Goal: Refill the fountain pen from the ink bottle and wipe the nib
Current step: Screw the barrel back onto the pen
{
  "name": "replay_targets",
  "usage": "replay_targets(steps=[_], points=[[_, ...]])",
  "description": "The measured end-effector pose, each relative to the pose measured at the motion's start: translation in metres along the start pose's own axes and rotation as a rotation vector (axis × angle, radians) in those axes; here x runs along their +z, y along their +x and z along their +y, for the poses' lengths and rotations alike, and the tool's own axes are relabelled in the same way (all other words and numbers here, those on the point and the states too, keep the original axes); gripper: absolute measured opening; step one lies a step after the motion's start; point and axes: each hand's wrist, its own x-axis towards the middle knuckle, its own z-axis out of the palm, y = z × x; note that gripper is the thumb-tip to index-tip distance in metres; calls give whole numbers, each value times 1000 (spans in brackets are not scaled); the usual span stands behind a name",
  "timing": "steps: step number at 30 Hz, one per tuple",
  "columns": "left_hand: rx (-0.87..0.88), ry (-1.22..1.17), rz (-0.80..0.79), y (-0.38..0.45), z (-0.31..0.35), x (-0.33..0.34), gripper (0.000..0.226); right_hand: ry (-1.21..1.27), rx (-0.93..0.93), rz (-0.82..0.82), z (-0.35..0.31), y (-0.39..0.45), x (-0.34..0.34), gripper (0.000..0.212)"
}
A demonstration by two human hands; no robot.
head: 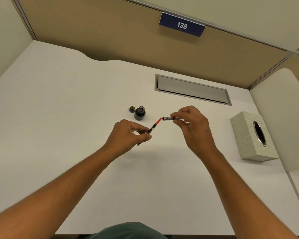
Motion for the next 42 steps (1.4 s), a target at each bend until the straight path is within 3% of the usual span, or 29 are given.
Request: replay_targets(steps=[16,28,32,36,38,40,42], points=[[74,226,-1,-2,5,-6,22,-273,-226,-142,-17,1,-13,23],[555,554,67,-8,29,2,39,-226,-229,-226,-23,-20,-4,20],[728,656,127,-8,35,0,47,-76,-96,-154,-18,-32,5,15],[880,723,319,-8,34,-2,52,338,325,-37,-20,-46,22,15],[882,606,454,-16,33,2,48,558,491,31,-22,-51,30,15],[694,287,529,-29,31,10,41,713,603,74,-25,-54,37,14],[346,-49,549,-40,29,19,42,810,649,83,-29,-57,44,15]])
